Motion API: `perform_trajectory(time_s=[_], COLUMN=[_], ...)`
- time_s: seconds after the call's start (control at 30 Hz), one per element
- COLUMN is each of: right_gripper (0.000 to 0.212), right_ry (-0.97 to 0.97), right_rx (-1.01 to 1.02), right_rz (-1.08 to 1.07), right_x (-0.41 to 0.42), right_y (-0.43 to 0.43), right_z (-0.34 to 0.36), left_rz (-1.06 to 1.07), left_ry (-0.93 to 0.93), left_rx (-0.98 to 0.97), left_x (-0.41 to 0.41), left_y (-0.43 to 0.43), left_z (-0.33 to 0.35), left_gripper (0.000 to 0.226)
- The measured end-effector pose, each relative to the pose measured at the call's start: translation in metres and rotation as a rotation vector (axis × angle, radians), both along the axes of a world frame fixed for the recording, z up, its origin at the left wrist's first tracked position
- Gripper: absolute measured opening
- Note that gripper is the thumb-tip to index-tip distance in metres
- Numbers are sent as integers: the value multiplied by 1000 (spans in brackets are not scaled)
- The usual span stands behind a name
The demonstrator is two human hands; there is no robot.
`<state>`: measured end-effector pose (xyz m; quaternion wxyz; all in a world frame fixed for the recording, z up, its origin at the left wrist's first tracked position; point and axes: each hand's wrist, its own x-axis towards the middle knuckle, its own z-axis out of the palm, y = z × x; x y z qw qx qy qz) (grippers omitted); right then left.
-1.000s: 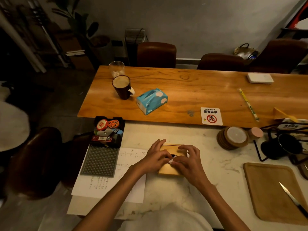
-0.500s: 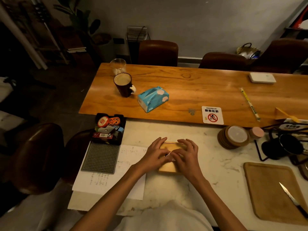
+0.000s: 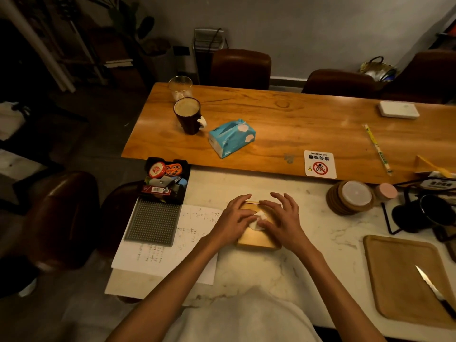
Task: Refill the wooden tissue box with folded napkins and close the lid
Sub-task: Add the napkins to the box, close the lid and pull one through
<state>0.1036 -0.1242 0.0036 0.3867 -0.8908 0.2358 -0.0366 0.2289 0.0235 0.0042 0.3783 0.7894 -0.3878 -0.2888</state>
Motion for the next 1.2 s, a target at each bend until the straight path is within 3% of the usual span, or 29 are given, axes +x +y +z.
perform_trajectory(time_s=[0.23,0.47,0.87,1.03,1.2], right_gripper=[15,24,18,21,17], right_ry=[3,37,21,23,82], right_rx=[30,51,13,41,20], right_rz=[-30,36,7,58,131], right_x=[3,5,5,5,4], right_y=[-11,-10,-11,-13,-17], right_z=[-4,-1,-2,-1,1], left_rz=[76,61,68,96,-8], left_ry=[37,57,36,38,74], left_rx=[-39,-56,-21,0,16], left_x=[1,9,6,11,17], left_y=[4,5,3,5,7], left_z=[-3,0,-3,-8,-3], left_gripper=[20,13,16,7,16])
